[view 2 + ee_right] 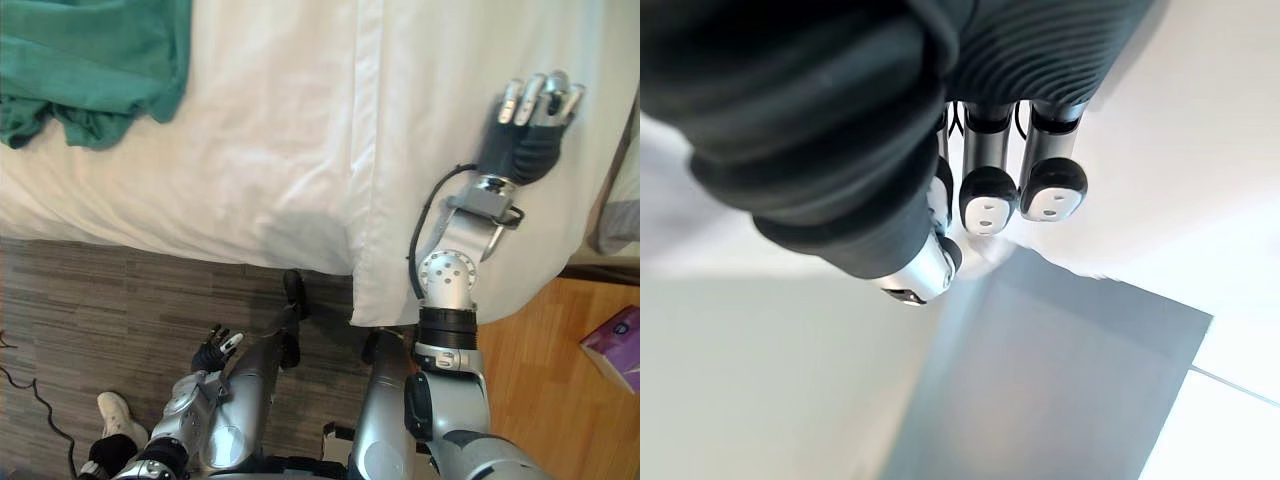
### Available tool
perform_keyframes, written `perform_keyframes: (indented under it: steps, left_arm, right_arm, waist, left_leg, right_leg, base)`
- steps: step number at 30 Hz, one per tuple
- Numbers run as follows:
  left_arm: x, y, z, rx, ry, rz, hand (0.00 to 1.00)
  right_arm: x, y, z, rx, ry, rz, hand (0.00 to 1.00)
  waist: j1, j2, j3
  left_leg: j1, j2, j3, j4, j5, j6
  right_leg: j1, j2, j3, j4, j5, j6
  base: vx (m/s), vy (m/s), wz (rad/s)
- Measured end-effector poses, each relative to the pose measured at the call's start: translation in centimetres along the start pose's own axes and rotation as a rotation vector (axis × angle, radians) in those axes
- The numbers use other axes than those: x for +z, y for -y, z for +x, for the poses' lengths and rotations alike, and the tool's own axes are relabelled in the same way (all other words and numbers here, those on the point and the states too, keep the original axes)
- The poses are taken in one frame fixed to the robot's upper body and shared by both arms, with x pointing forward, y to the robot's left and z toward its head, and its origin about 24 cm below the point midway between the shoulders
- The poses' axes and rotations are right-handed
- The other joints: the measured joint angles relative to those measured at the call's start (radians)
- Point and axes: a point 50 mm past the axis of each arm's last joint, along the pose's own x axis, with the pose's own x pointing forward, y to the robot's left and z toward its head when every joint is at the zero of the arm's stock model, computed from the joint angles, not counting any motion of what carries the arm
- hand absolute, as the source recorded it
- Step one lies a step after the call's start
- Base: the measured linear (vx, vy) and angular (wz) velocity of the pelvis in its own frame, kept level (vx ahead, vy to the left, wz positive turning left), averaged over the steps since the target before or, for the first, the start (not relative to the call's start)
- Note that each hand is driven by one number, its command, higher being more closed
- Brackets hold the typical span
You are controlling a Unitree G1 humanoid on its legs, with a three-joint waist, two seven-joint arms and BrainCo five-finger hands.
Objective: Tidy the bed and pick cloth on bed and put in laundry
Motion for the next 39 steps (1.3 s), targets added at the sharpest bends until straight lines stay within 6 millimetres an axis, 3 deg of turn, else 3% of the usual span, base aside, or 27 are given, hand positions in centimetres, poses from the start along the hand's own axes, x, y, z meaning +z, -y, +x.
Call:
perform_keyframes:
  steps: [5,8,11,14,16,17,19,22,23,24,26,28,29,31,33,35,36,38,39]
  left_arm:
    - [0.3,1.1,0.3,0.006,0.020,-0.067,0.00]
    - [0.2,1.4,0.4,0.016,0.026,-0.106,0.00]
    - [0.2,1.2,0.3,0.044,0.043,-0.139,0.00]
    - [0.3,0.8,0.2,0.067,0.067,-0.145,0.00]
    - [0.4,0.8,0.2,0.070,0.078,-0.150,0.00]
    - [0.4,0.9,0.2,0.066,0.078,-0.152,0.00]
    - [0.4,1.3,0.3,0.060,0.080,-0.143,0.00]
    - [0.2,1.2,0.3,0.082,0.074,-0.127,0.00]
    - [0.1,1.3,0.2,0.082,0.068,-0.112,0.00]
    - [0.1,1.3,0.2,0.085,0.069,-0.098,0.00]
    - [0.4,1.2,0.3,0.080,0.073,-0.032,0.00]
    - [0.6,1.6,0.3,0.069,0.077,0.003,0.00]
    - [1.1,1.6,0.5,0.052,0.078,0.024,0.00]
    - [1.0,0.9,0.5,0.036,0.046,0.064,0.00]
    - [0.6,-0.7,0.1,0.042,0.014,0.102,0.00]
    - [-0.2,-1.6,-0.4,0.048,-0.017,0.124,0.00]
    - [-1.7,-2.3,-1.0,0.060,-0.075,0.127,0.00]
    - [-2.9,-2.3,-1.3,0.017,-0.141,0.173,0.00]
    - [-3.7,-2.1,-1.6,-0.026,-0.190,0.215,0.00]
  right_arm:
    - [1.0,1.2,-1.1,-0.012,0.056,0.058,1.00]
    - [1.4,2.5,-3.3,-0.062,0.055,0.039,1.00]
    - [1.9,4.8,-6.8,-0.187,0.019,-0.025,1.00]
    - [3.1,7.2,-11.0,-0.344,-0.024,-0.100,1.00]
    - [5.0,9.4,-14.9,-0.523,-0.064,-0.181,1.00]
    - [5.7,10.3,-16.4,-0.605,-0.075,-0.207,0.00]
    - [8.1,12.3,-22.8,-0.911,-0.140,-0.299,0.00]
    - [8.6,12.0,-27.4,-1.075,-0.293,-0.402,0.00]
    - [8.6,11.7,-28.9,-1.081,-0.510,-0.548,0.00]
    - [8.5,11.5,-29.4,-1.058,-0.618,-0.620,0.00]
    - [6.7,11.2,-30.0,-0.795,-1.120,-0.965,0.00]
    - [5.8,11.0,-30.9,-0.602,-1.370,-1.108,0.00]
    - [5.4,10.8,-32.3,-0.532,-1.504,-1.157,0.00]
    - [5.2,10.3,-34.0,-0.551,-1.576,-1.129,0.00]
    - [6.2,10.3,-35.5,-0.636,-1.616,-1.108,0.00]
    - [7.2,10.4,-36.3,-0.713,-1.630,-1.110,0.00]
    - [8.1,10.3,-37.1,-0.765,-1.640,-1.111,0.00]
    - [9.4,9.9,-38.5,-0.850,-1.652,-1.121,0.00]
    - [9.9,9.7,-39.0,-0.898,-1.637,-1.118,0.00]
  waist:
    - [-0.012,0.000,0.000]
    - [-0.021,-0.015,-0.001]
    - [-0.033,-0.040,-0.006]
    - [-0.044,-0.088,-0.033]
    - [-0.050,-0.119,-0.049]
    - [-0.051,-0.121,-0.049]
    - [-0.051,-0.119,-0.049]
    - [-0.062,-0.116,-0.048]
    - [-0.061,-0.116,-0.048]
    - [-0.060,-0.115,-0.049]
    - [-0.050,-0.114,-0.049]
    - [-0.045,-0.114,-0.050]
    - [-0.043,-0.124,-0.058]
    - [-0.021,-0.152,-0.076]
    - [-0.024,-0.181,-0.105]
    - [-0.016,-0.184,-0.124]
    - [-0.021,-0.178,-0.165]
    - [-0.029,-0.175,-0.202]
    - [-0.029,-0.173,-0.218]
  left_leg:
    - [0.005,-0.002,0.024,-0.012,0.000,-0.002]
    - [0.025,-0.002,0.040,-0.014,-0.001,-0.002]
    - [0.073,0.005,0.076,-0.014,-0.009,-0.005]
    - [0.086,0.029,0.089,0.015,-0.035,-0.006]
    - [0.095,0.047,0.098,0.045,-0.059,-0.008]
    - [0.101,0.051,0.098,0.052,-0.064,-0.007]
    - [0.112,0.060,0.102,0.076,-0.084,-0.011]
    - [0.128,0.075,0.107,0.100,-0.105,-0.012]
    - [0.155,0.088,0.109,0.131,-0.131,-0.015]
    - [0.163,0.094,0.109,0.154,-0.147,-0.014]
    - [0.154,0.140,0.100,0.319,-0.248,-0.010]
    - [0.130,0.169,0.078,0.437,-0.312,-0.002]
    - [0.106,0.175,0.045,0.496,-0.344,0.007]
    - [0.113,0.153,0.039,0.473,-0.337,0.005]
    - [0.149,0.094,0.026,0.377,-0.287,0.001]
    - [0.188,0.095,0.046,0.350,-0.287,0.000]
    - [0.192,0.095,0.047,0.351,-0.288,-0.002]
    - [0.224,0.093,0.045,0.344,-0.289,-0.006]
    - [0.248,0.094,0.043,0.351,-0.304,-0.028]
  right_leg:
    - [-0.012,-0.004,0.012,0.008,-0.004,0.001]
    - [0.001,-0.004,0.020,0.004,-0.004,0.001]
    - [0.054,0.007,0.032,-0.028,-0.001,0.005]
    - [0.091,0.032,0.038,-0.072,0.013,0.002]
    - [0.120,0.047,0.040,-0.097,0.021,0.003]
    - [0.131,0.050,0.040,-0.102,0.021,0.003]
    - [0.150,0.056,0.042,-0.105,0.021,0.002]
    - [0.175,0.065,0.044,-0.111,0.021,0.002]
    - [0.214,0.069,0.041,-0.111,0.017,0.000]
    - [0.230,0.072,0.041,-0.109,0.012,-0.001]
    - [0.263,0.073,0.038,-0.031,-0.042,0.007]
    - [0.264,0.064,0.018,0.055,-0.092,0.014]
    - [0.263,0.046,-0.009,0.115,-0.126,0.018]
    - [0.264,0.027,-0.024,0.123,-0.129,0.018]
    - [0.298,-0.008,-0.043,0.073,-0.123,0.026]
    - [0.340,-0.009,-0.043,0.035,-0.107,0.038]
    - [0.343,-0.009,-0.043,0.038,-0.107,0.038]
    - [0.380,-0.010,-0.051,0.035,-0.105,0.041]
    - [0.402,-0.018,-0.069,0.050,-0.103,0.043]
  base:
    - [0.02,-0.013,-0.03]
    - [0.05,-0.015,-0.11]
    - [0.07,-0.016,-0.19]
    - [0.07,-0.028,-0.22]
    - [0.09,-0.024,-0.20]
    - [0.10,-0.016,-0.14]
    - [0.09,-0.006,-0.12]
    - [0.09,-0.012,-0.13]
    - [0.08,-0.005,-0.13]
    - [0.08,0.012,-0.15]
    - [0.02,0.039,-0.08]
    - [-0.02,0.055,0.31]
    - [0.00,0.051,0.56]
    - [0.03,0.037,0.41]
    - [0.11,0.010,0.47]
    - [0.11,-0.006,0.10]
    - [0.12,0.003,0.01]
    - [0.13,-0.007,0.12]
    - [0.03,-0.014,0.07]
